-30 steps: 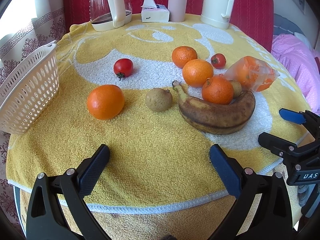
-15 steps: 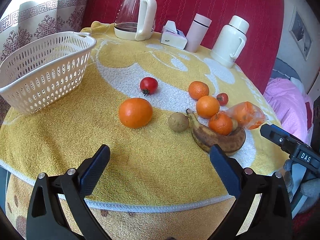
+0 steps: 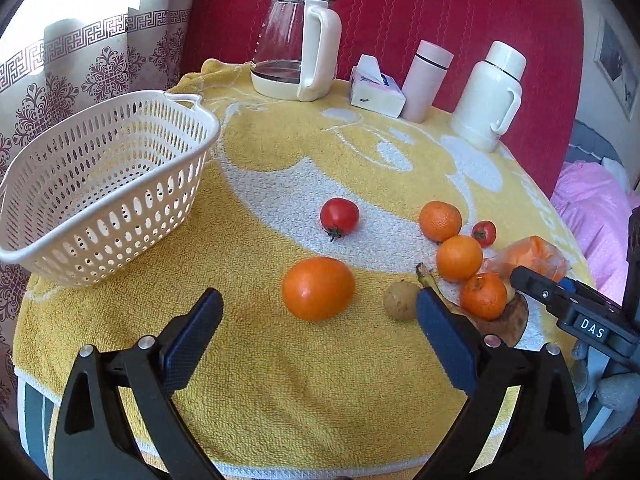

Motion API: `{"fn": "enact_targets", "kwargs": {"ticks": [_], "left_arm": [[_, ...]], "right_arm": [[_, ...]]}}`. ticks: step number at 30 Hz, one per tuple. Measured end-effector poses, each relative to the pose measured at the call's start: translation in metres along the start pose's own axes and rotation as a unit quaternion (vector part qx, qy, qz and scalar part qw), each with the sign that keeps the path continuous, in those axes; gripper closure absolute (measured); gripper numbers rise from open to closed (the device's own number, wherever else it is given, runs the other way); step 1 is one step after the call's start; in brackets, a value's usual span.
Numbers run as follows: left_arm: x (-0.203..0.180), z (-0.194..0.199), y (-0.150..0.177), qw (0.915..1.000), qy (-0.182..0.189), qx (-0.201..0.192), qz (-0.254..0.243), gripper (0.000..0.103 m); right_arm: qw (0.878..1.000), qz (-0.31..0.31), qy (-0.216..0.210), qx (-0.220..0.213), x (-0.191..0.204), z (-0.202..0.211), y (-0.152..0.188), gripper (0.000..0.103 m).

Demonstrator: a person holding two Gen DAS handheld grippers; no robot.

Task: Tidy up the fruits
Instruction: 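Grasp the large orange with the left tool while the right tool grasps the orange bag, then carry the large orange into the white basket and release it with the left tool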

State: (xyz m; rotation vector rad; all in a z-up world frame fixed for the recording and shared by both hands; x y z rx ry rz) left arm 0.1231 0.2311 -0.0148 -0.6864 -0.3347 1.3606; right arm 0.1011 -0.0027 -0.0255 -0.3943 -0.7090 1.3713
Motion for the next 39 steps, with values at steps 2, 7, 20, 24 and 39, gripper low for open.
{"fn": "enact_targets", "kwargs": {"ticks": [2, 7, 20, 24, 39], "left_arm": [[0.0, -0.011, -0.004, 0.9998, 0.008, 0.016, 0.006, 0.026], [0.006, -0.028, -0.004, 0.9987, 0.016, 0.039, 0.028, 0.048], [-0.01, -0.017, 0.0, 0.9998, 0.014, 0.012, -0.013, 0.06], [-0.007, -0.014, -0.001, 0.9998, 0.017, 0.006, -0.005, 0.06], [0.018, 0.035, -0.029, 0.9984, 0.011, -0.048, 0.028, 0.06]], "right_arm": [[1.0, -0.002, -0.003, -0.002, -0.001, 0.0, 0.0, 0.038], [1.0, -0.004, -0.007, -0.001, -0.001, -0.001, 0.002, 0.036], [1.0, -0.007, -0.013, -0.012, 0.002, -0.004, -0.001, 0.029], [1.0, -0.01, 0.002, -0.017, -0.002, 0.0, -0.002, 0.043], [0.997, -0.051, -0.024, -0.05, -0.014, 0.029, -0.006, 0.05]]}}
Point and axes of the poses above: each gripper's, at about its wrist camera, not at the fingertips, and z roughly against the way its jaws point, x to its left, y to its underside, the point moved 7 cm from there along -z, roughly the way its jaws point, and after that the axes turned 5 degrees about x, right-handed, at the moved point
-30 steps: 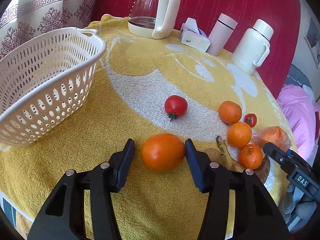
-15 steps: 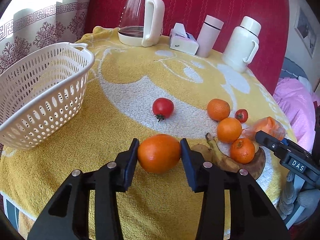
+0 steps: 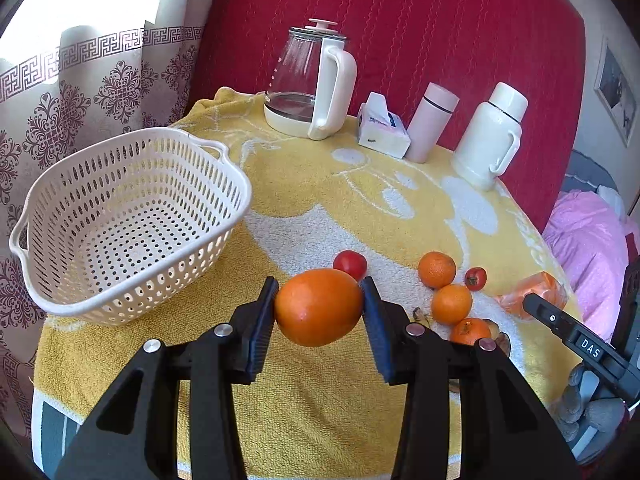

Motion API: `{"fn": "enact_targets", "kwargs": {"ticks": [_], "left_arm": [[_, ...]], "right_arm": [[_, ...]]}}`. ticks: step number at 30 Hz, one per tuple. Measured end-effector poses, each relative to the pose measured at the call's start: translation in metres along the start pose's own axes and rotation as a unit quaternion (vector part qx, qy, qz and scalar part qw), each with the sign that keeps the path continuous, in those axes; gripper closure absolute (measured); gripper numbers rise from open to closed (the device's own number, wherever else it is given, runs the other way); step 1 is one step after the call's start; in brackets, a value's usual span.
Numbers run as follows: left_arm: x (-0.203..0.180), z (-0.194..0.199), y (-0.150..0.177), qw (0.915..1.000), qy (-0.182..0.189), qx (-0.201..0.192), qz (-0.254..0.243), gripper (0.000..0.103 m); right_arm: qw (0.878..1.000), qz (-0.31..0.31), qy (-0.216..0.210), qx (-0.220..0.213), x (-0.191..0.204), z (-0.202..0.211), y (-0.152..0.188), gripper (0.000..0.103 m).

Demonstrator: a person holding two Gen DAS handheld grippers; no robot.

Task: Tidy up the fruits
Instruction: 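Carry the large orange into the white basket and release it with the left tool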

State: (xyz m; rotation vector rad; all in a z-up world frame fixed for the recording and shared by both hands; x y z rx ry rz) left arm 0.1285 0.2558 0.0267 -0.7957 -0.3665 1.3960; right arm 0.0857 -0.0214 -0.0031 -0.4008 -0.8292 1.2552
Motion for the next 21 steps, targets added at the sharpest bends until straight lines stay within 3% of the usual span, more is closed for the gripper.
{"fn": "enact_targets", "kwargs": {"ticks": [12, 18, 21], "left_arm": [[0.074, 0.039, -0.054, 0.9941, -0.047, -0.074, 0.064, 0.06], [0.108, 0.035, -0.062, 0.9903, -0.072, -0.073, 0.094, 0.058], [0.115, 0.034, -0.062, 0.9886, -0.08, -0.071, 0.106, 0.039]], "right_arm": [[1.0, -0.008, 0.006, 0.003, 0.0, 0.003, 0.007, 0.051], [1.0, -0.009, 0.014, 0.006, -0.001, 0.0, 0.009, 0.051], [1.0, -0.01, 0.014, 0.006, -0.002, 0.0, 0.008, 0.051]]}}
Point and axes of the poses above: each gripper's, at about its wrist camera, not at the fingertips, and z roughly against the way its jaws point, x to its left, y to its underside, the point moved 7 cm from there along -z, roughly the way its jaws point, and after that the axes turned 5 degrees about x, right-handed, at the moved point
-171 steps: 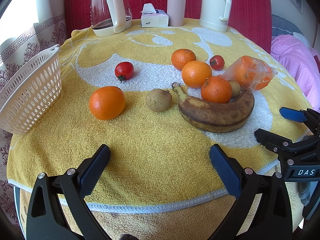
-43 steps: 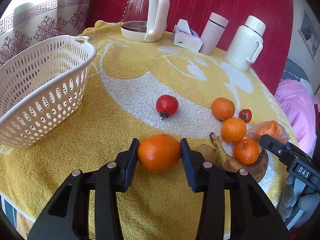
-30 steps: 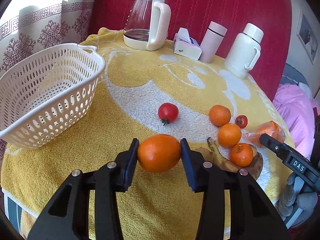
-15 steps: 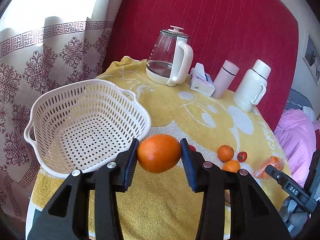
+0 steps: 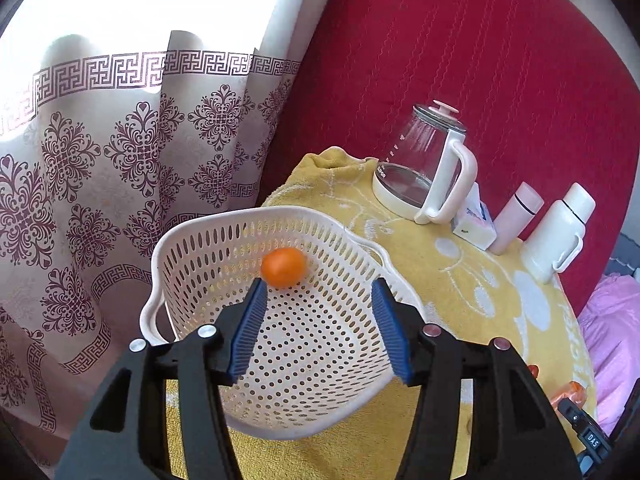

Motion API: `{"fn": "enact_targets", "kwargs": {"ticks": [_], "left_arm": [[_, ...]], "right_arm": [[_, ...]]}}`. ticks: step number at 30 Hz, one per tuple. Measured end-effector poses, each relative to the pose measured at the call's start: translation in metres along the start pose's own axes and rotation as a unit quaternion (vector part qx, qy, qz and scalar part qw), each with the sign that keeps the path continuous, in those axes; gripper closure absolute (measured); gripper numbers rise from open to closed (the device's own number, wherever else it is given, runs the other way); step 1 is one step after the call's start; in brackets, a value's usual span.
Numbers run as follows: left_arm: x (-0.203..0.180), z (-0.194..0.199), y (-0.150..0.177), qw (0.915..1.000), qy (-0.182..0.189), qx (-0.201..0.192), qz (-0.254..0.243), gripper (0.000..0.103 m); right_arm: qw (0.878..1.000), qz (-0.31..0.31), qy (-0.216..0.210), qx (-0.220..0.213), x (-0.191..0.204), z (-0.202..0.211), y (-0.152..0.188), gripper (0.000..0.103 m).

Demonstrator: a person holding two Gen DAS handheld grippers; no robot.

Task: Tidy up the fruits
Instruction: 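Carry the large orange into the white basket and release it with the left tool, then carry the orange bag to the white basket and release it with the right tool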

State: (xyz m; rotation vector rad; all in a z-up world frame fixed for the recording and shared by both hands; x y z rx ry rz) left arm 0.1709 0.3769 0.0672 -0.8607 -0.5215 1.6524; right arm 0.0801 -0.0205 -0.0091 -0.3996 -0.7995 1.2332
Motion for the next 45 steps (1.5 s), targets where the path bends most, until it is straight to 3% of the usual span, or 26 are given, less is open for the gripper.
{"fn": "enact_targets", "kwargs": {"ticks": [5, 8, 22, 33, 38, 45], "left_arm": [[-0.004, 0.008, -0.001, 0.9997, -0.012, -0.018, -0.012, 0.014], [-0.007, 0.014, -0.002, 0.9992, -0.018, -0.031, -0.02, 0.006], [-0.004, 0.033, -0.013, 0.9988, -0.019, -0.044, -0.011, 0.005], [0.019, 0.063, -0.041, 0.9967, -0.017, -0.079, 0.01, 0.003], [0.034, 0.071, -0.049, 0.995, -0.034, -0.091, 0.024, 0.003], [0.041, 0.077, -0.052, 0.9946, -0.022, -0.094, 0.038, 0.003]], "right_arm": [[1.0, -0.009, -0.008, -0.003, -0.001, 0.006, -0.002, 0.052], [1.0, -0.018, -0.023, -0.005, -0.001, 0.011, -0.004, 0.053], [0.994, -0.044, -0.102, -0.01, 0.027, 0.036, -0.014, 0.053], [0.987, 0.04, -0.158, 0.001, 0.158, 0.019, -0.041, 0.053], [0.98, 0.063, -0.187, 0.032, 0.226, -0.011, -0.044, 0.053], [0.968, 0.127, -0.201, 0.074, 0.316, -0.051, -0.035, 0.051]]}}
Point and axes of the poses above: each gripper's, at about its wrist camera, not at the fingertips, and z roughly against the way its jaws point, x to its left, y to its underside, the point moved 7 cm from there along -z, roughly the way its jaws point, and after that the axes turned 5 degrees about x, right-handed, at the moved point
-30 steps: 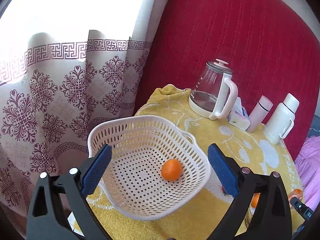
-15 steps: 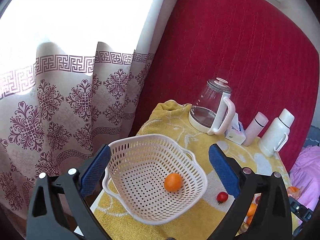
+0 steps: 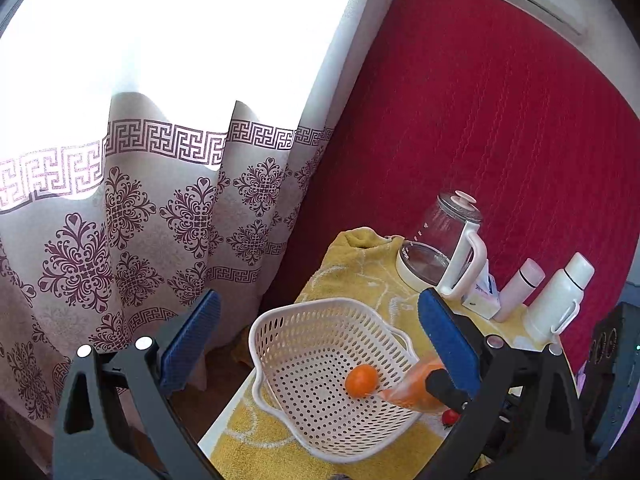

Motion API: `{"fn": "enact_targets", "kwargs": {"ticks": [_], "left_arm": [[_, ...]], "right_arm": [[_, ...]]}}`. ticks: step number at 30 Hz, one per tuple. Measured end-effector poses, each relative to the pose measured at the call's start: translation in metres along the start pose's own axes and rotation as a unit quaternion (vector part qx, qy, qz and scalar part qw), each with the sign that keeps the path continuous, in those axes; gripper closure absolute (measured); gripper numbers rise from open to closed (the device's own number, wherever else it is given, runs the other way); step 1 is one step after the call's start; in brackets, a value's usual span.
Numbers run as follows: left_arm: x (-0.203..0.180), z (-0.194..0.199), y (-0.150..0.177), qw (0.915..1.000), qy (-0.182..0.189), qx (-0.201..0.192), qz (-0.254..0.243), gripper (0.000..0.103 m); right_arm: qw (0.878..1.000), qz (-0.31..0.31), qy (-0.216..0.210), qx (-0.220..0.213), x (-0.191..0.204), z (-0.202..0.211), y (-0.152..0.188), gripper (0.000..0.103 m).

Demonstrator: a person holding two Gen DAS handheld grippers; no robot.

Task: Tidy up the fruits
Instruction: 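Carry the orange bag to the white basket and release it with the right tool, then move the right tool back to the fruit and grasp a red tomato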

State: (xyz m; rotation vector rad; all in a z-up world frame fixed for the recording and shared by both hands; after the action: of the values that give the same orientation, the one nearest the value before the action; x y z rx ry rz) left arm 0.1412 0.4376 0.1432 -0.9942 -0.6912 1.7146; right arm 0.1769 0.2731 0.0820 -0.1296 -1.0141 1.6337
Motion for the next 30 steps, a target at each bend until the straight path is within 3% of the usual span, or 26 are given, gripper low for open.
{"fn": "enact_targets", "kwargs": {"ticks": [5, 11, 21, 30], "left_arm": [[0.001, -0.002, -0.001, 1.0, -0.002, 0.0, 0.002, 0.003], [0.002, -0.001, -0.002, 1.0, -0.002, -0.002, 0.009, 0.003], [-0.014, 0.003, 0.002, 0.9999, 0.0, -0.006, -0.009, 0.003], [-0.03, 0.001, 0.011, 0.9996, 0.01, 0.0, -0.025, 0.003]], "right_arm": [[1.0, 0.02, -0.008, 0.018, 0.022, -0.021, 0.006, 0.038], [1.0, 0.024, 0.014, 0.002, 0.015, -0.01, 0.015, 0.035], [0.997, -0.001, 0.068, -0.032, -0.024, 0.026, 0.04, 0.032], [0.991, -0.067, 0.107, -0.037, -0.081, 0.047, 0.065, 0.031]]}}
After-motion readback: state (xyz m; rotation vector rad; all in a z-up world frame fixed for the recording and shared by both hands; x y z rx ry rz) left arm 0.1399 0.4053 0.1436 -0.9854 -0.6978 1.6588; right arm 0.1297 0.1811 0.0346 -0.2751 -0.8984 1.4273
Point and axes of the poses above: each gripper's, at about its wrist camera, not at the fingertips, and z roughly against the way its jaws point, x to its left, y to its underside, the point moved 7 cm from there along -z, roughly the way its jaws point, and after that the axes turned 5 degrees about x, right-handed, at the moved point
